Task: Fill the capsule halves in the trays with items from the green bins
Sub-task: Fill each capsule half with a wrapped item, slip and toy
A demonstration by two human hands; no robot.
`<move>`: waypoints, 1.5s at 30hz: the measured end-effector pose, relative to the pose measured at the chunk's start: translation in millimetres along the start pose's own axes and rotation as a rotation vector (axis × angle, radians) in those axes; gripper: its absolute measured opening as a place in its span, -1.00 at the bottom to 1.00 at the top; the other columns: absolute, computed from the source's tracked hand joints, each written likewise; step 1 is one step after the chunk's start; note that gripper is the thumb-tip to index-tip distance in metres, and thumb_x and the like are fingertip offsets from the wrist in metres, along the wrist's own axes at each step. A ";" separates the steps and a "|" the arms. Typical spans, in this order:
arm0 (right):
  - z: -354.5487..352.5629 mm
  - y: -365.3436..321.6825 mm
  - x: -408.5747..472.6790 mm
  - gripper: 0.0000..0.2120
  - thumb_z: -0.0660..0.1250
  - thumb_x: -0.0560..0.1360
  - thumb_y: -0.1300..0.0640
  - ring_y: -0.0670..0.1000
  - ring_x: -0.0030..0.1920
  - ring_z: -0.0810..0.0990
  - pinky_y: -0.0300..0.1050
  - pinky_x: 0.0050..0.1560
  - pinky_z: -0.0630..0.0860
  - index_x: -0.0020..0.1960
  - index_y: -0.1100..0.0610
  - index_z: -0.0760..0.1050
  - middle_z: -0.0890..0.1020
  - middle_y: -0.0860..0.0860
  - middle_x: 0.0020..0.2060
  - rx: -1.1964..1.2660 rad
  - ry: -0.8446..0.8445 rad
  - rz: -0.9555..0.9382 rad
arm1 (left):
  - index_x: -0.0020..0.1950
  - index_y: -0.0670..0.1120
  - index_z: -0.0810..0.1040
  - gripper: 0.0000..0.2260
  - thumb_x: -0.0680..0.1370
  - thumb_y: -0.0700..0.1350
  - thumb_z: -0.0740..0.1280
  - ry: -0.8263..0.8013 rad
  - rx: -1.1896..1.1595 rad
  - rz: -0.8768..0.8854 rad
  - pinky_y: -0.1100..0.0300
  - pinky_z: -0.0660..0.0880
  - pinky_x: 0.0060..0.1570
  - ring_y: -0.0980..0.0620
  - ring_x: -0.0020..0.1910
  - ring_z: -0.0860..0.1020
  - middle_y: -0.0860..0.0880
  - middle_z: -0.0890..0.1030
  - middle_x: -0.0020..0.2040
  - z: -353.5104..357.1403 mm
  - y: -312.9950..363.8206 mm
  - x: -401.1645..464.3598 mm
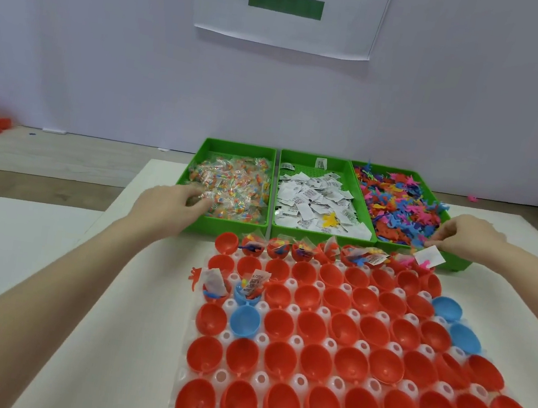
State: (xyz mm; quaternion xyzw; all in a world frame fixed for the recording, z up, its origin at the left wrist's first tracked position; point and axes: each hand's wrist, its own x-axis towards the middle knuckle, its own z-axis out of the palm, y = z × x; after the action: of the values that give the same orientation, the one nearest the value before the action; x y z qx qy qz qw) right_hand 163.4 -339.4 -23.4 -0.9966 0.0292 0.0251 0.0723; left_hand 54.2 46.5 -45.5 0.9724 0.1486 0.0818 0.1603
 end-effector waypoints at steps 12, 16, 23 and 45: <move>-4.8 -30.1 -7.3 -0.89 0.26 0.51 0.25 0.10 -0.12 0.48 -0.10 -0.14 0.32 0.04 0.18 0.46 0.61 0.17 -0.02 0.372 0.420 -0.166 | 0.04 -0.02 0.60 -0.79 0.52 0.07 0.30 0.136 -0.095 -0.113 0.08 0.16 0.02 -0.11 0.12 0.47 -0.05 0.62 0.03 12.3 9.3 9.3; -5.8 -67.2 -13.3 -0.83 0.21 0.54 0.09 0.03 -0.17 0.49 -0.08 -0.13 0.41 0.07 0.07 0.51 0.61 0.06 0.04 0.110 0.174 -0.339 | -0.03 -0.04 0.65 -0.86 0.50 -0.02 0.37 0.338 -0.281 -0.066 0.12 0.13 -0.03 -0.05 0.02 0.51 -0.02 0.64 -0.10 10.8 10.9 4.7; 1.9 -92.1 -22.5 -0.76 0.43 0.38 -0.06 -0.05 -0.25 0.49 -0.15 -0.24 0.41 -0.01 0.04 0.63 0.53 -0.12 -0.34 -0.055 -0.032 -0.319 | -0.06 -0.15 0.61 -0.94 0.49 -0.20 0.38 0.491 -0.965 -0.081 0.27 0.54 -0.19 0.19 -0.35 0.54 0.01 0.58 -0.28 -6.8 23.3 -16.3; 3.9 -89.7 -34.5 -0.71 0.48 0.31 -0.13 -0.14 -0.40 0.39 -0.21 -0.40 0.22 -0.40 0.04 0.50 0.48 -0.11 -0.45 0.393 0.380 -0.288 | -0.07 -0.05 0.55 -0.81 0.61 -0.13 0.14 -0.059 -1.464 -0.133 0.45 0.45 -0.45 0.23 -0.54 0.40 0.07 0.57 -0.45 -30.0 73.7 -102.2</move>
State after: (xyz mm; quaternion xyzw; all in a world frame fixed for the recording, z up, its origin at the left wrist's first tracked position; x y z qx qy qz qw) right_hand 134.3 -248.3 -12.6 -0.9443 -0.0949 -0.1784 0.2597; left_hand -29.0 -43.7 -4.1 0.6073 0.1100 0.1240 0.7770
